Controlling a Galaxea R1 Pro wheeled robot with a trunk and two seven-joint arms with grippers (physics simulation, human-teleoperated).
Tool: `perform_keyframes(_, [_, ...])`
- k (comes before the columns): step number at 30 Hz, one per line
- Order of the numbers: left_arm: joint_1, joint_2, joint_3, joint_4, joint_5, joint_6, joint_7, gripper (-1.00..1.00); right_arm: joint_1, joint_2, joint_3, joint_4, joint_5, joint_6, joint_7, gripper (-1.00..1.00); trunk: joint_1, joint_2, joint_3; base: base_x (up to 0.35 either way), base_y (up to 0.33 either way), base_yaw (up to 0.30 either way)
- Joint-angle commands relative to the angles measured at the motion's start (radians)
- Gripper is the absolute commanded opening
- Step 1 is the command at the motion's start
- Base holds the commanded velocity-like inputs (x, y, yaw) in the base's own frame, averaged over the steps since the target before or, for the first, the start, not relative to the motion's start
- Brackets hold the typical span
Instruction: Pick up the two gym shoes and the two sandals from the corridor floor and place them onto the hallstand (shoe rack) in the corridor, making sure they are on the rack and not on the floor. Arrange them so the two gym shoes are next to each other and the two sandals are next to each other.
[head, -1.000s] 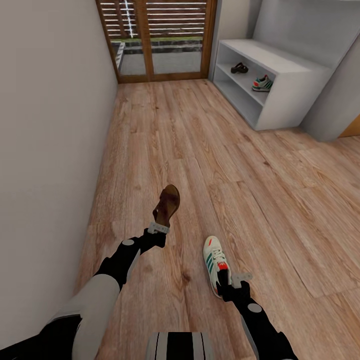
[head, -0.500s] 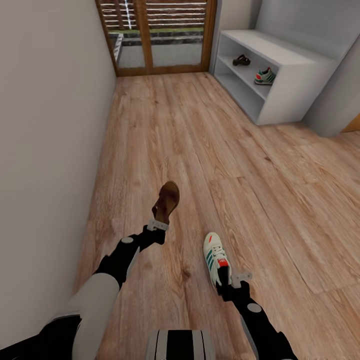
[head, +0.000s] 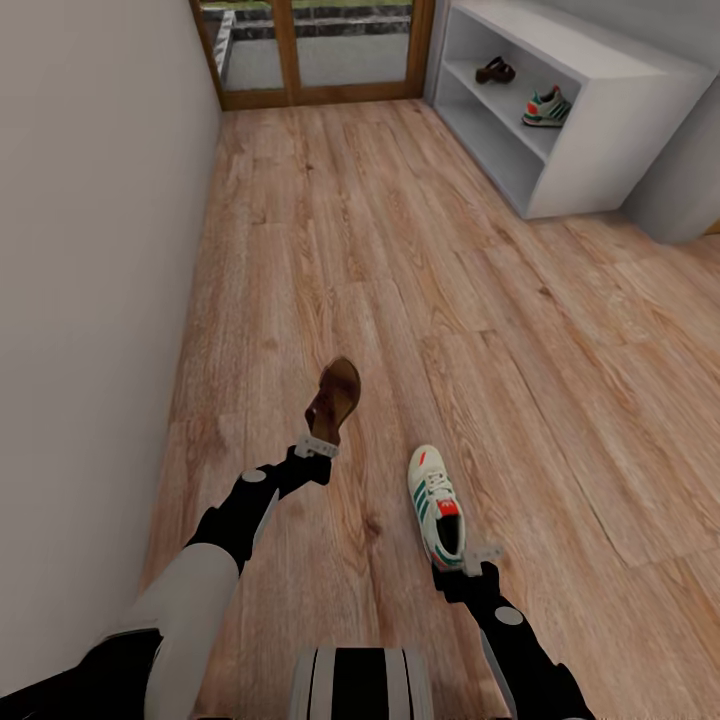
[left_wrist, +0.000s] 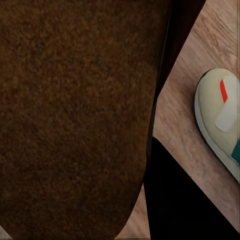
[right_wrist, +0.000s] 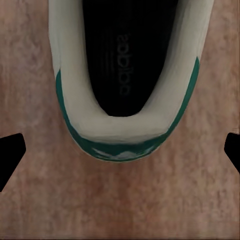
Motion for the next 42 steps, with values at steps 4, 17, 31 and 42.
perform_keyframes(4, [0.002,-0.002,0.010,-0.001,-0.006,0.004,-0.029,-1.00,0.000,0.002,-0.007,-0.002,0.010,0.003,0.009,1.00,0.001,-0.001,-0.018,0.000,0.000,0.000])
perform_keyframes(17, [0.004,-0.002,0.011,-0.001,-0.007,0.004,-0.032,-1.00,0.000,0.001,-0.007,-0.001,0.010,0.000,0.009,1.00,0.001,-0.001,-0.022,0.006,0.000,0.000])
perform_keyframes(31, [0.004,-0.002,0.011,-0.001,-0.008,0.004,-0.032,-1.00,0.000,0.002,-0.007,-0.001,0.010,0.000,0.009,1.00,0.001,-0.001,-0.022,0.101,0.000,0.000])
perform_keyframes(42, [0.004,-0.002,0.011,-0.001,-0.008,0.005,-0.032,-1.00,0.000,-0.001,-0.008,-0.001,0.010,0.000,0.009,-1.00,0.001,-0.001,-0.022,0.001,0.000,0.000])
